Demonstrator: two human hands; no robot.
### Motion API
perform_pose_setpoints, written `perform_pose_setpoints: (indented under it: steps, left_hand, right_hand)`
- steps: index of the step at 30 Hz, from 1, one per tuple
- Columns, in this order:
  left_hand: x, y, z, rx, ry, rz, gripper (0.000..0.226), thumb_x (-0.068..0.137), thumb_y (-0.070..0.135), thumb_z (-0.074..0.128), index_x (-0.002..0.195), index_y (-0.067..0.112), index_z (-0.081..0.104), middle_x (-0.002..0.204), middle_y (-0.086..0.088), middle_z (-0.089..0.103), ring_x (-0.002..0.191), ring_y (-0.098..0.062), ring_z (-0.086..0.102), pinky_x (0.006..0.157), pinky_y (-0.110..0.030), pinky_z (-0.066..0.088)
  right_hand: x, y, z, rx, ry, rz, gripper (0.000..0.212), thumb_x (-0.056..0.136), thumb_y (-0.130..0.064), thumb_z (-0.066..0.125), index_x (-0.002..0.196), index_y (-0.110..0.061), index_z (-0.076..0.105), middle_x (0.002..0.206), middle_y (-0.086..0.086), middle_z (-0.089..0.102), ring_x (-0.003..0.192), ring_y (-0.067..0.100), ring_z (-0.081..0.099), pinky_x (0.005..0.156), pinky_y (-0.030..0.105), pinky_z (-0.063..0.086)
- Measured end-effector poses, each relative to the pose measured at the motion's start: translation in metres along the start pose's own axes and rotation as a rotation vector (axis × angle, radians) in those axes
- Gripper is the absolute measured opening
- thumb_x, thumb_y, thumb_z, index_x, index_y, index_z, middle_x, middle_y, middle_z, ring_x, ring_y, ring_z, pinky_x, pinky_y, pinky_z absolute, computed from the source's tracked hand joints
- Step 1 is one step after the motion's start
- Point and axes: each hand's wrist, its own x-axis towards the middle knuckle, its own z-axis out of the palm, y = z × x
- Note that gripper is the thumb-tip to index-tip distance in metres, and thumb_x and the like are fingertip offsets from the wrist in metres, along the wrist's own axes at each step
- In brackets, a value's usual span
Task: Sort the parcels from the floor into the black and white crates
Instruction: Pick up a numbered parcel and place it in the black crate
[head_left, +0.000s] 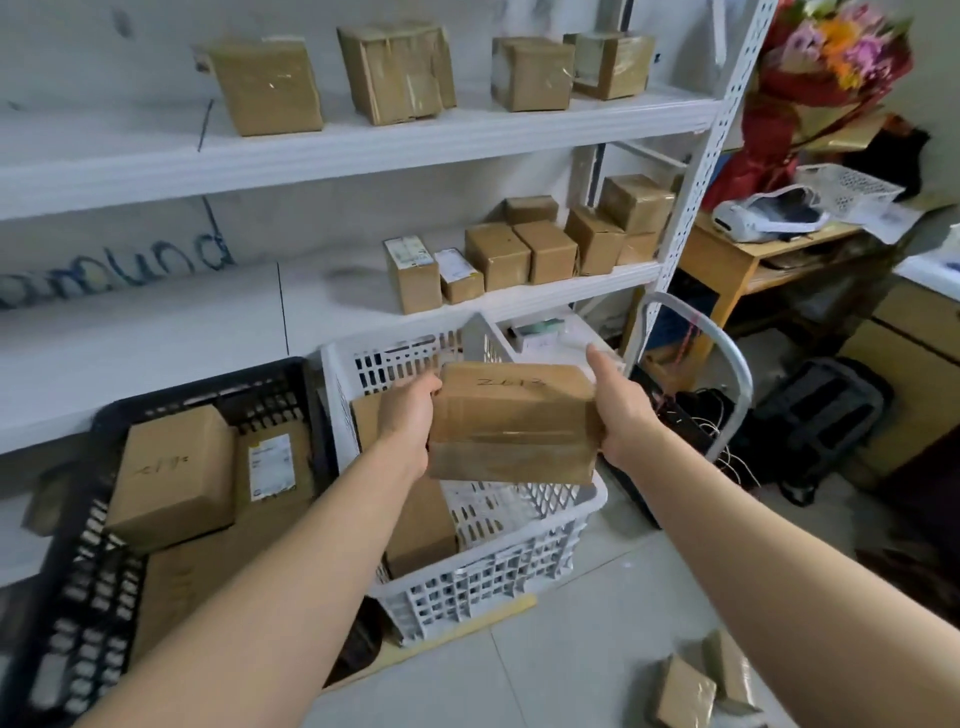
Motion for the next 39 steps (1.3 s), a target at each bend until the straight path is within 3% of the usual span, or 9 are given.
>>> perform_pose_setpoints:
  steps: [5, 8, 13, 19, 21, 25, 30, 34, 39]
  left_hand:
    - [0.032, 0.0, -0.02, 0.0, 0.028, -0.035, 0.015, 0.081, 0.01, 0.047, 0.076, 0.02, 0.057, 0.083, -0.004, 0.059, 0.073, -0.023, 0.055, 0.069, -0.034, 0.044]
    - [0.043, 0.001, -0.026, -0.006, 0.047, -0.079, 0.016, 0.077, 0.009, 0.046, 0.086, 0.02, 0.053, 0.088, -0.009, 0.052, 0.079, -0.023, 0.05, 0.071, -0.036, 0.04]
    - [0.055, 0.005, -0.03, -0.073, 0.139, -0.096, 0.021, 0.079, 0.007, 0.046, 0.09, 0.018, 0.059, 0.086, -0.008, 0.056, 0.079, -0.025, 0.054, 0.072, -0.037, 0.046]
    - [0.06, 0.012, -0.051, -0.175, 0.308, -0.01, 0.025, 0.067, 0.0, 0.04, 0.08, 0.016, 0.056, 0.082, -0.008, 0.047, 0.079, -0.022, 0.042, 0.069, -0.036, 0.032]
    - [0.057, 0.014, -0.068, -0.209, 0.411, 0.022, 0.019, 0.073, 0.001, 0.044, 0.066, 0.017, 0.053, 0.078, -0.009, 0.053, 0.077, -0.022, 0.048, 0.07, -0.036, 0.037]
    - [0.049, 0.007, -0.115, -0.392, 0.621, -0.02, 0.017, 0.088, 0.014, 0.051, 0.073, 0.02, 0.055, 0.081, -0.005, 0.062, 0.077, -0.023, 0.059, 0.07, -0.035, 0.05]
    - [0.047, -0.006, -0.167, -0.576, 0.77, -0.113, 0.012, 0.09, 0.02, 0.057, 0.078, 0.018, 0.053, 0.08, -0.005, 0.061, 0.073, -0.021, 0.06, 0.059, -0.031, 0.05]
    - [0.061, -0.014, -0.202, -0.65, 0.779, -0.207, 0.008, 0.089, 0.023, 0.058, 0.092, 0.017, 0.054, 0.088, -0.007, 0.062, 0.081, -0.024, 0.061, 0.081, -0.044, 0.055]
    - [0.096, -0.026, -0.231, -0.691, 0.707, -0.294, 0.017, 0.093, 0.012, 0.05, 0.106, 0.009, 0.06, 0.101, -0.014, 0.066, 0.094, -0.028, 0.065, 0.087, -0.046, 0.055]
  right_hand:
    - [0.026, 0.011, 0.043, -0.093, 0.025, -0.054, 0.069, 0.084, -0.056, 0.055, 0.133, -0.008, 0.043, 0.125, 0.012, 0.054, 0.109, 0.031, 0.055, 0.097, 0.048, 0.045]
    - [0.038, 0.011, 0.059, -0.153, 0.0, -0.067, 0.057, 0.087, -0.049, 0.055, 0.128, -0.009, 0.047, 0.117, 0.012, 0.057, 0.104, 0.029, 0.057, 0.095, 0.046, 0.048]
    - [0.06, 0.002, 0.081, -0.218, -0.08, -0.099, 0.038, 0.091, -0.039, 0.055, 0.118, -0.012, 0.055, 0.109, 0.009, 0.06, 0.102, 0.027, 0.057, 0.094, 0.043, 0.048]
    - [0.075, -0.015, 0.13, -0.314, -0.242, -0.182, 0.03, 0.09, -0.035, 0.057, 0.111, -0.014, 0.06, 0.111, 0.008, 0.062, 0.106, 0.026, 0.057, 0.097, 0.042, 0.047]
    - [0.074, -0.016, 0.157, -0.339, -0.334, -0.237, 0.023, 0.09, -0.032, 0.058, 0.106, -0.017, 0.062, 0.103, 0.002, 0.063, 0.099, 0.02, 0.058, 0.086, 0.034, 0.049]
    - [0.056, -0.009, 0.215, -0.445, -0.529, -0.348, 0.019, 0.09, -0.028, 0.056, 0.107, -0.024, 0.064, 0.092, -0.01, 0.059, 0.081, 0.002, 0.052, 0.062, 0.017, 0.038]
    - [0.034, 0.007, 0.291, -0.576, -0.777, -0.418, 0.029, 0.091, -0.023, 0.056, 0.119, -0.022, 0.064, 0.114, -0.004, 0.059, 0.105, 0.016, 0.052, 0.085, 0.025, 0.039]
    - [0.037, 0.024, 0.347, -0.673, -0.852, -0.417, 0.031, 0.09, -0.02, 0.056, 0.12, -0.025, 0.064, 0.12, -0.004, 0.058, 0.108, 0.016, 0.052, 0.082, 0.023, 0.041]
    - [0.062, 0.048, 0.412, -0.874, -0.821, -0.474, 0.036, 0.09, -0.017, 0.051, 0.123, -0.029, 0.061, 0.123, -0.001, 0.058, 0.109, 0.02, 0.052, 0.093, 0.03, 0.046]
